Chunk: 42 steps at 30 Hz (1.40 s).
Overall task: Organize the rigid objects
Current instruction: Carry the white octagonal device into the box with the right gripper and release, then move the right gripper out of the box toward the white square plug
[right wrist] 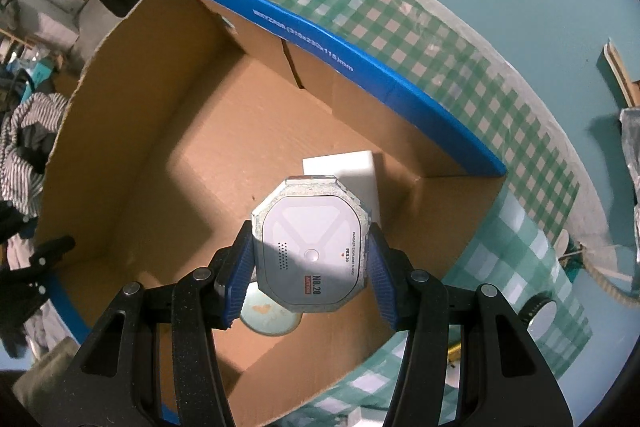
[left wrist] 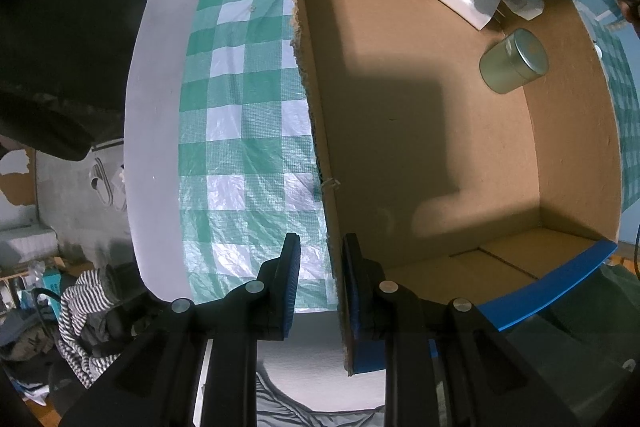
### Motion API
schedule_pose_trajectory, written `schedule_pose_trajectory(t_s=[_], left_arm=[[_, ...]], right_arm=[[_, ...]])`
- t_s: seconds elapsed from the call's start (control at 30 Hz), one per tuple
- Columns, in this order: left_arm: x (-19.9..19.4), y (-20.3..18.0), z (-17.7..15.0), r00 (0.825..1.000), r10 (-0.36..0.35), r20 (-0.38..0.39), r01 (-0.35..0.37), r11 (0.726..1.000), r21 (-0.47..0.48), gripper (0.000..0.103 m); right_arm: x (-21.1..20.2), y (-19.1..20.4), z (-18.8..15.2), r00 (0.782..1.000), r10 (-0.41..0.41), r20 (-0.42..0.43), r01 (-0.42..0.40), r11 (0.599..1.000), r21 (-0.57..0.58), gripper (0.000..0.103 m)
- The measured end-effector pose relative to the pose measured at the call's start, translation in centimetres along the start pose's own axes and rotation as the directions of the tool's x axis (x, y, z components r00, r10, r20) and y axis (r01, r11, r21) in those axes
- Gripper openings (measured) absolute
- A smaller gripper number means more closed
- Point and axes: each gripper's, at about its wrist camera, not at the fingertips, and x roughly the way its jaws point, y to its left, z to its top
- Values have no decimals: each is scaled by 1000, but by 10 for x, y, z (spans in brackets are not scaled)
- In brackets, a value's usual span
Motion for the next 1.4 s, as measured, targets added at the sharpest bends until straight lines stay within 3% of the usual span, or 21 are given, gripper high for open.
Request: schedule_pose_trajectory(t_s=[0.33, 0.93, 1.4], left_arm=[[1, 1, 2, 1000, -1, -9, 1, 1000, -2, 22], [1, 0, 0, 1000, 11, -9, -11, 1000, 4, 22], [-1, -2, -2, 1000, 13, -7, -13, 1000, 20, 22]], right_arm=[[1, 3, 0, 1000, -12, 10, 12, 1000, 1, 53], [-42, 3, -4, 997, -26, 69, 26, 1000, 0, 54], [-77, -7, -42, 993, -56, 102, 52, 998, 43, 57]])
